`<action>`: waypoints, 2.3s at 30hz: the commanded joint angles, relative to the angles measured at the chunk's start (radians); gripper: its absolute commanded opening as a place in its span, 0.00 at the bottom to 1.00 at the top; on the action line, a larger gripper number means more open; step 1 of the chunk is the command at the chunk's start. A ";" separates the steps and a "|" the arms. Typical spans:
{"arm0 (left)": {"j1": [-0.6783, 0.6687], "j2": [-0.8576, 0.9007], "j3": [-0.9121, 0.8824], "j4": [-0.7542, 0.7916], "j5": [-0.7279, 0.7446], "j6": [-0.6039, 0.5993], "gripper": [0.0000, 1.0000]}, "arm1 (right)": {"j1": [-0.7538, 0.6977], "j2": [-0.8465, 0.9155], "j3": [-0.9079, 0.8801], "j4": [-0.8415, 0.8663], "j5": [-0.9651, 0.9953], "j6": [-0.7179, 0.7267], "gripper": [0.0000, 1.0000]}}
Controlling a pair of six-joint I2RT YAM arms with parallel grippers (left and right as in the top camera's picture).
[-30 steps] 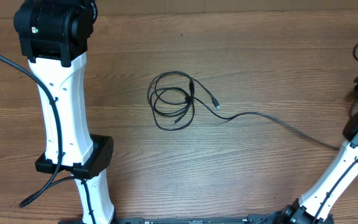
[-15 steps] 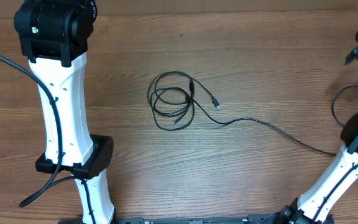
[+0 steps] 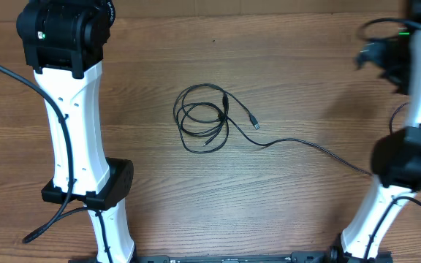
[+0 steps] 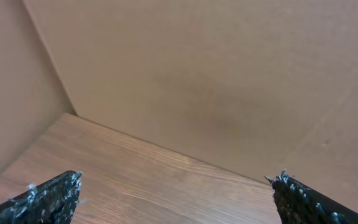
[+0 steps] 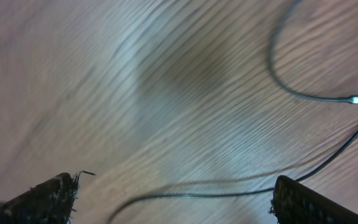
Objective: Untangle cables
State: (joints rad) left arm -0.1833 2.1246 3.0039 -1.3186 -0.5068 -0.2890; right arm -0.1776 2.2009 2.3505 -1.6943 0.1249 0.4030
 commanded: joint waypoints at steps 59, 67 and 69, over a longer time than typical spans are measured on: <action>0.060 -0.019 0.002 0.059 -0.068 0.135 1.00 | -0.163 -0.548 -1.468 0.785 -0.049 1.218 1.00; 0.058 -0.019 0.002 0.059 -0.039 0.135 1.00 | -0.163 -0.548 -1.468 0.804 -0.049 1.210 0.13; 0.058 -0.019 0.002 0.058 -0.034 0.135 1.00 | -0.163 -0.548 -1.468 0.829 -0.053 1.165 0.04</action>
State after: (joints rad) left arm -0.1265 2.1246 3.0039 -1.2606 -0.5568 -0.1719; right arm -0.3389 1.6505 0.8833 -0.8890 0.0753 1.6138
